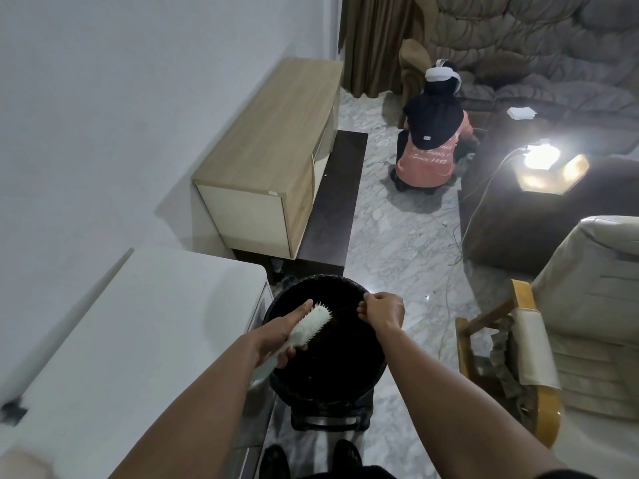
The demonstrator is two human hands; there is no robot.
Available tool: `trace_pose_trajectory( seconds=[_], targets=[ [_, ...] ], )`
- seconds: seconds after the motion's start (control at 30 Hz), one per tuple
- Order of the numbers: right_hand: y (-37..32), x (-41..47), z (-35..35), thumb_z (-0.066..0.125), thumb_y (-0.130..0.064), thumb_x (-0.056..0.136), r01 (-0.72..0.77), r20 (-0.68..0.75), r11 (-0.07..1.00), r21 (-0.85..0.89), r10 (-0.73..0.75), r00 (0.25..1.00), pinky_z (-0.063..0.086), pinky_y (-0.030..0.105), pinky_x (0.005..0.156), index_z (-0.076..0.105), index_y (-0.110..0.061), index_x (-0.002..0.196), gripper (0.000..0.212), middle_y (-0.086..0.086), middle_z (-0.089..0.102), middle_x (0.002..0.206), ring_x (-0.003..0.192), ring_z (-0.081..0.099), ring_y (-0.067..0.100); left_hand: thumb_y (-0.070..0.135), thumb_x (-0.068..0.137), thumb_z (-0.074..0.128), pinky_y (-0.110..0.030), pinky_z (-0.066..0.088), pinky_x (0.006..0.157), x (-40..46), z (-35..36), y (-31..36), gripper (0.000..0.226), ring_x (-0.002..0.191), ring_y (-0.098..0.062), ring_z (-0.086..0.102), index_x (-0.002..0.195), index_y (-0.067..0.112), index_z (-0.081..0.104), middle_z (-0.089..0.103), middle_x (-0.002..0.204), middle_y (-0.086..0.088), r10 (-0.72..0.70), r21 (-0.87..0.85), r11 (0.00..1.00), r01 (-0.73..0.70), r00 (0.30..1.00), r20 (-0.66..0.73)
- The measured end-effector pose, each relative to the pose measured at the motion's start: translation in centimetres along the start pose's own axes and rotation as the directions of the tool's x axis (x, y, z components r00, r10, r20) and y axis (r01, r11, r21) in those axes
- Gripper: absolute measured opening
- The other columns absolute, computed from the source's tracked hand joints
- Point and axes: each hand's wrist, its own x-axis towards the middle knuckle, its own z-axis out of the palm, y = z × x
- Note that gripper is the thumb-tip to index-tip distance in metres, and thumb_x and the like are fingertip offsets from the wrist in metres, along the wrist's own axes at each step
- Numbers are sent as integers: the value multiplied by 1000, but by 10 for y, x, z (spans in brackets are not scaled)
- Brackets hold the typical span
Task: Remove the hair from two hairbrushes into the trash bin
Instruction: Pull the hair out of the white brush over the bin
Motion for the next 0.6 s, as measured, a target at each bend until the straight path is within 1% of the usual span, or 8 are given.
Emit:
trace_pose_trajectory(
  seconds=[0.1, 0.17, 0.23, 0.33, 0.4, 0.47, 0.53, 0.6],
  targets=[
    [-2, -13, 11, 72, -18, 96, 32, 244, 999, 29, -38, 969, 62, 31, 61, 76, -7, 95, 12, 16, 79, 93, 70, 71, 18, 96, 66, 61, -21, 34, 44, 4, 6, -2, 94, 52, -9, 48, 111, 13, 69, 64, 79, -4, 45, -21, 999, -45, 999, -12],
    [-4, -27, 21, 78, -28, 93, 124, 437, 988, -90, -73, 897, 56, 25, 53, 77, -12, 107, 21, 7, 74, 89, 68, 66, 14, 96, 70, 56, -22, 34, 47, 5, 11, -1, 89, 52, -9, 48, 101, 15, 71, 63, 77, -3, 68, 23, 997, -68, 998, -15],
    [-6, -33, 25, 79, -26, 91, 223, 482, 964, -141, -130, 866, 55, 26, 54, 82, -11, 100, 18, 6, 72, 80, 66, 63, 15, 95, 73, 53, -24, 34, 48, 2, 15, 0, 84, 51, -10, 49, 92, 15, 70, 63, 71, -1, 76, 80, 994, -75, 997, -12],
    [-3, -25, 24, 80, -25, 85, 323, 401, 897, -303, -187, 897, 55, 28, 60, 85, -20, 79, 9, -7, 72, 62, 60, 64, 10, 94, 73, 55, -24, 35, 49, 0, 19, 0, 83, 52, -10, 49, 94, 15, 70, 61, 71, 0, 71, 117, 991, -71, 997, 6],
    [1, -23, 25, 78, -26, 83, 328, 361, 856, -399, -182, 915, 50, 24, 60, 84, -23, 74, 11, -8, 72, 61, 61, 66, 8, 95, 72, 54, -24, 36, 50, -1, 24, 2, 85, 54, -11, 49, 99, 16, 71, 60, 76, -2, 78, 182, 980, -82, 997, 28],
    [8, -24, 31, 78, -27, 84, 282, 294, 860, -426, -163, 942, 46, 21, 59, 84, -24, 77, 10, -7, 74, 69, 71, 70, 11, 96, 71, 54, -25, 37, 51, -2, 27, 7, 86, 54, -11, 48, 101, 17, 70, 58, 79, -4, 74, 238, 968, -84, 996, 51],
    [14, -13, 31, 75, -26, 85, 193, 168, 890, -413, -134, 977, 51, 22, 63, 83, -20, 79, 13, -1, 77, 74, 74, 73, 18, 97, 67, 57, -24, 36, 50, -5, 23, 11, 85, 53, -11, 48, 92, 16, 68, 59, 74, -3, 19, 254, 966, -35, 998, 67],
    [17, 8, 20, 68, -24, 84, 99, 64, 918, -385, -81, 995, 64, 35, 70, 80, -14, 75, 17, 6, 78, 74, 74, 76, 27, 98, 65, 58, -23, 39, 49, -10, 10, 8, 88, 51, -11, 50, 91, 14, 67, 63, 71, -4, -47, 268, 963, 25, 996, 74]
  ],
)
